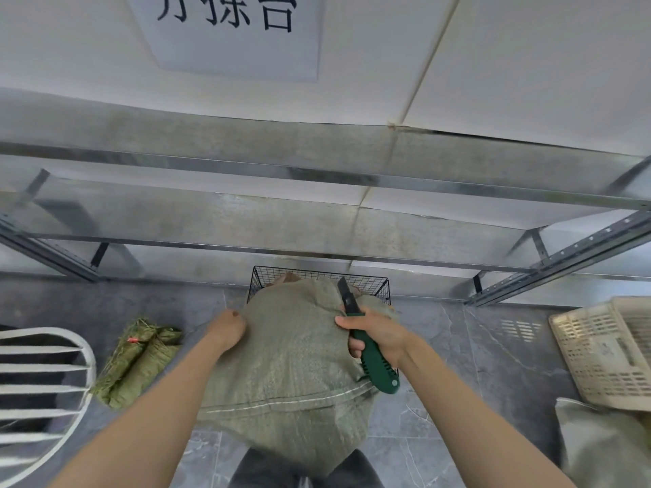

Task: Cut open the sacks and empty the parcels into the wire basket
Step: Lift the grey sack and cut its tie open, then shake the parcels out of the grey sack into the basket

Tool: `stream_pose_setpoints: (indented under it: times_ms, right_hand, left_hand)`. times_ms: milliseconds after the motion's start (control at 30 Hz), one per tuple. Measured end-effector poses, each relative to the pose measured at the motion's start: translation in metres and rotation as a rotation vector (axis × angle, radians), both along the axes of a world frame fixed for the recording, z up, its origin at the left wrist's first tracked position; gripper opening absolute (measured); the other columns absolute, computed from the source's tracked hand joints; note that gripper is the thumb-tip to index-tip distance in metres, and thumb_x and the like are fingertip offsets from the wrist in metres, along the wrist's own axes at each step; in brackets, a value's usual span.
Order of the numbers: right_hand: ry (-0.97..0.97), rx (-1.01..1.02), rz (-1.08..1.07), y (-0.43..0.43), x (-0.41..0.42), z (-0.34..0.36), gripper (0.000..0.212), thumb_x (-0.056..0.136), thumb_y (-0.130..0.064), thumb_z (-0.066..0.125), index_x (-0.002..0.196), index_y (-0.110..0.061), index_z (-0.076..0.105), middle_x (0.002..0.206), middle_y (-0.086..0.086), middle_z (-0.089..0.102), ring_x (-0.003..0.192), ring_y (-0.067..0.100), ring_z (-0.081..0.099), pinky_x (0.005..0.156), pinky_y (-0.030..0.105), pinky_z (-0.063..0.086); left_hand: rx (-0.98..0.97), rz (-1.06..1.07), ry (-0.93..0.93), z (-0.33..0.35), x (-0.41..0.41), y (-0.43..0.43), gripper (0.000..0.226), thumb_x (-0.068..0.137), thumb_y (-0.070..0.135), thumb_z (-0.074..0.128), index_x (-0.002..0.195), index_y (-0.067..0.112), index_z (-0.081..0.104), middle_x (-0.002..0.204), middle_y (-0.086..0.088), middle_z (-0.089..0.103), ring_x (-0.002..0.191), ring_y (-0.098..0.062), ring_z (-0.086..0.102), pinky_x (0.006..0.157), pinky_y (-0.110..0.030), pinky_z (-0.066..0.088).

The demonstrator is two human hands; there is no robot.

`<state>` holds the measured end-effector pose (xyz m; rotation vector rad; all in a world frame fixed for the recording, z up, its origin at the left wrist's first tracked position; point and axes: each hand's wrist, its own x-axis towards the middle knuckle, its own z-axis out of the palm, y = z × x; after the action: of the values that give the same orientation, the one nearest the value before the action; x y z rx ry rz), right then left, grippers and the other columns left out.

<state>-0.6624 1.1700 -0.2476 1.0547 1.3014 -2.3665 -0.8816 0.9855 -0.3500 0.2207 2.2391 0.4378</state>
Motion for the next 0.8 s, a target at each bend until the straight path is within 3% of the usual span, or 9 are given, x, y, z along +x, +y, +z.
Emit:
stream_pose_setpoints:
  times_ms: [67,133,233,333,433,467,600,733,800]
  right_hand:
    - [0.019,-0.007,-0.021,0.005,-0.002,-0.001,0.013,0.093,-0.013,0.058,0.082,-0.012,0.051,0.041,0.002,0.04,0.035,0.01,0.038,0.039,0.021,0.04]
    - [0.036,-0.003,-0.037,0.01,-0.005,-0.002,0.013,0.091,-0.015,0.058,0.079,-0.012,0.054,0.04,0.001,0.041,0.034,0.01,0.039,0.039,0.02,0.04]
    - [0.033,0.007,-0.059,0.017,-0.01,-0.007,0.017,0.086,-0.021,0.062,0.073,-0.013,0.056,0.04,0.0,0.041,0.035,0.011,0.039,0.04,0.02,0.039]
    - [0.017,0.01,-0.117,0.024,-0.015,-0.012,0.015,0.083,-0.023,0.065,0.076,-0.012,0.056,0.041,0.0,0.042,0.034,0.011,0.039,0.039,0.02,0.039]
    - [0.003,-0.014,-0.186,0.031,-0.019,-0.013,0.013,0.089,-0.018,0.059,0.08,-0.011,0.053,0.039,-0.001,0.042,0.032,0.01,0.04,0.036,0.02,0.038]
    - [-0.016,-0.021,-0.211,0.033,-0.02,-0.013,0.015,0.091,-0.017,0.058,0.078,-0.011,0.053,0.038,-0.001,0.042,0.031,0.01,0.04,0.035,0.02,0.038]
    - [-0.068,-0.036,-0.319,0.04,-0.023,-0.016,0.02,0.092,-0.016,0.057,0.073,-0.01,0.053,0.037,0.0,0.042,0.029,0.011,0.04,0.034,0.018,0.038]
    - [-0.081,-0.094,-0.401,0.044,-0.023,-0.025,0.02,0.091,-0.017,0.056,0.073,-0.01,0.053,0.038,0.0,0.042,0.03,0.012,0.041,0.035,0.018,0.04]
    - [-0.104,-0.107,-0.43,0.047,-0.023,-0.028,0.02,0.093,-0.018,0.055,0.074,-0.011,0.055,0.039,0.0,0.043,0.032,0.012,0.041,0.037,0.018,0.04]
  left_hand:
    - [-0.042,0.001,0.032,-0.061,-0.027,-0.017,0.074,0.074,0.053,0.017,0.123,0.017,0.058,0.133,-0.013,0.056,0.119,-0.032,0.053,0.105,-0.04,0.037]
    - [-0.076,0.027,-0.028,-0.046,-0.025,-0.015,0.07,0.081,0.053,0.021,0.132,0.016,0.052,0.137,-0.014,0.053,0.125,-0.032,0.048,0.106,-0.039,0.036]
    - [-0.042,0.1,-0.07,-0.026,-0.019,-0.011,0.051,0.094,0.037,0.036,0.127,0.002,0.054,0.128,-0.021,0.056,0.121,-0.035,0.051,0.1,-0.035,0.041]
    - [-0.041,0.109,-0.023,-0.111,-0.051,-0.025,0.072,0.073,0.065,0.023,0.13,0.033,0.052,0.14,-0.006,0.051,0.126,-0.028,0.048,0.11,-0.041,0.032]
    - [-0.09,0.115,-0.034,-0.098,-0.048,-0.021,0.087,0.067,0.069,0.021,0.131,0.02,0.056,0.14,-0.01,0.05,0.127,-0.031,0.048,0.11,-0.044,0.032]
    - [-0.078,0.13,-0.035,-0.058,-0.035,-0.015,0.088,0.068,0.068,0.021,0.132,0.018,0.055,0.141,-0.011,0.049,0.128,-0.032,0.046,0.11,-0.045,0.032]
    - [-0.075,0.095,-0.002,-0.023,-0.029,-0.008,0.087,0.07,0.064,0.019,0.135,0.016,0.051,0.144,-0.012,0.045,0.13,-0.032,0.043,0.111,-0.045,0.03]
    - [-0.055,0.031,-0.052,-0.024,-0.029,-0.004,0.067,0.067,0.049,0.034,0.113,0.011,0.064,0.127,-0.013,0.06,0.111,-0.032,0.055,0.101,-0.04,0.04]
    - [-0.015,0.01,-0.021,0.005,-0.017,0.005,0.042,0.082,0.024,0.041,0.107,-0.001,0.064,0.12,-0.02,0.061,0.109,-0.035,0.055,0.094,-0.033,0.042]
